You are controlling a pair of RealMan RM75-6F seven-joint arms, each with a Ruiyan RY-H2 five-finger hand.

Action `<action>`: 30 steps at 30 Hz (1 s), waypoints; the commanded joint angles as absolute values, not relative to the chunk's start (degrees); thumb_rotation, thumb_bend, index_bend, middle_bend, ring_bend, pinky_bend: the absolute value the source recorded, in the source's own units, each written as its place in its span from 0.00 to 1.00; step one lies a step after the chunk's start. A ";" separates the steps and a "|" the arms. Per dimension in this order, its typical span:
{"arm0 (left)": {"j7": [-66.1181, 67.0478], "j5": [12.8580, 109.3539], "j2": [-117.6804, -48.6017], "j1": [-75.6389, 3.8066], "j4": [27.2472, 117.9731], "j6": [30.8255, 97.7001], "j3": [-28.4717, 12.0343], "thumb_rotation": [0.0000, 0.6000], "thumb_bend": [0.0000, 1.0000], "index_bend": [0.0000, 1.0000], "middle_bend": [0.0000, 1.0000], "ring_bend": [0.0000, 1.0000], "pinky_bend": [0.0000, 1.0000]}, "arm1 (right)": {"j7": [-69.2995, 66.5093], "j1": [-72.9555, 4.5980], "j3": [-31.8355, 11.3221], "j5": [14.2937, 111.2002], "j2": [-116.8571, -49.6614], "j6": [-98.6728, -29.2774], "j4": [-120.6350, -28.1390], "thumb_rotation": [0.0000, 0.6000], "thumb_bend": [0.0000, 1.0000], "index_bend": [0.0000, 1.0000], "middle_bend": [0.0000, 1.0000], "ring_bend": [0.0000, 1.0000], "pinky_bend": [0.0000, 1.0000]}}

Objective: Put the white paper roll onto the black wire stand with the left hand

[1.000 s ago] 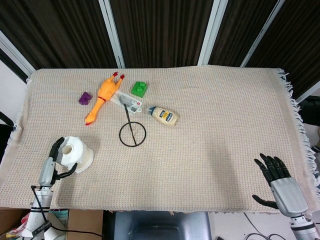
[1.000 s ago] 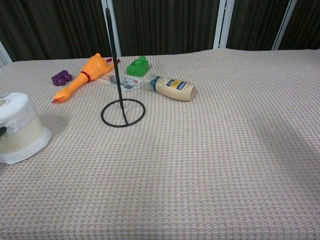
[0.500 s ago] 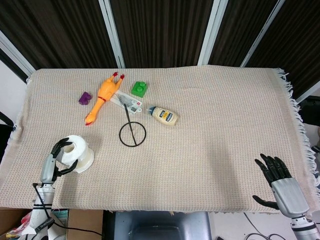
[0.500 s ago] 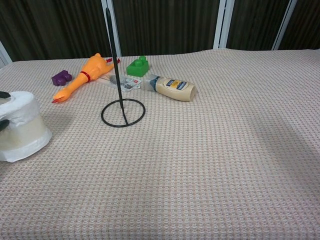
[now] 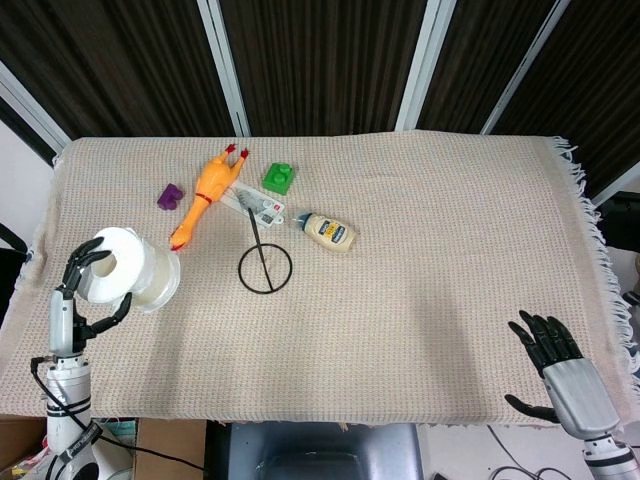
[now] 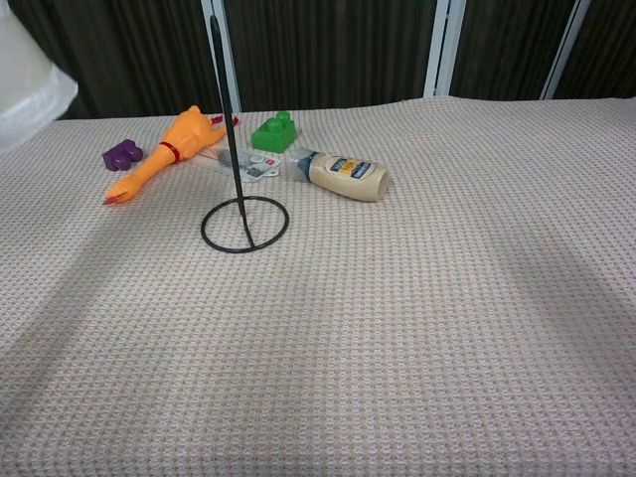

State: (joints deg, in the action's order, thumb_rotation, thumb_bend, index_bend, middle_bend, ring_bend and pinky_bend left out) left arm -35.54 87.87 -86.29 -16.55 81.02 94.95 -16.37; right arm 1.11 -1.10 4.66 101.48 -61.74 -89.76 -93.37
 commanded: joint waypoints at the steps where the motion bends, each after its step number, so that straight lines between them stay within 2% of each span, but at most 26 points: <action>1: -21.59 90.24 -78.74 -21.35 96.45 95.52 -24.35 1.00 0.80 0.69 0.86 0.88 1.00 | 0.51 -1.08 4.85 101.93 -61.49 -89.98 -93.29 1.00 0.14 0.00 0.00 0.00 0.00; 6: -14.40 81.40 -77.56 -27.98 105.15 88.85 -32.19 1.00 0.80 0.69 0.86 0.88 1.00 | -0.93 -0.95 4.80 102.44 -60.97 -91.03 -93.08 1.00 0.14 0.00 0.00 0.00 0.00; 9: -12.39 77.45 -78.54 -30.44 104.89 86.42 -33.46 1.00 0.79 0.69 0.86 0.87 1.00 | -2.21 -0.82 4.28 101.56 -60.51 -91.62 -93.14 1.00 0.14 0.00 0.00 0.00 0.00; 14: -10.97 73.26 -81.74 -33.63 102.97 84.43 -33.80 1.00 0.79 0.69 0.86 0.87 1.00 | -4.08 -0.63 3.74 100.83 -59.74 -92.50 -93.04 1.00 0.14 0.00 0.00 0.00 0.00; 21: -8.75 72.39 -84.54 -36.34 101.23 84.23 -33.62 1.00 0.79 0.69 0.86 0.87 1.00 | -5.35 -0.79 3.50 100.33 -59.25 -92.33 -92.88 1.00 0.14 0.00 0.00 0.00 0.00; 30: -4.12 71.21 -88.00 -38.70 99.22 84.04 -31.37 1.00 0.78 0.69 0.86 0.87 1.00 | -7.50 -0.68 3.39 100.29 -58.38 -92.84 -92.75 1.00 0.14 0.00 0.00 0.00 0.00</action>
State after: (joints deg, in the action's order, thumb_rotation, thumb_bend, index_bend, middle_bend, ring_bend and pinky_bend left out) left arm -4.11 71.56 -87.74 -38.53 99.65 84.17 -31.48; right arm -7.38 -0.74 3.36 100.19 -58.45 -92.73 -92.82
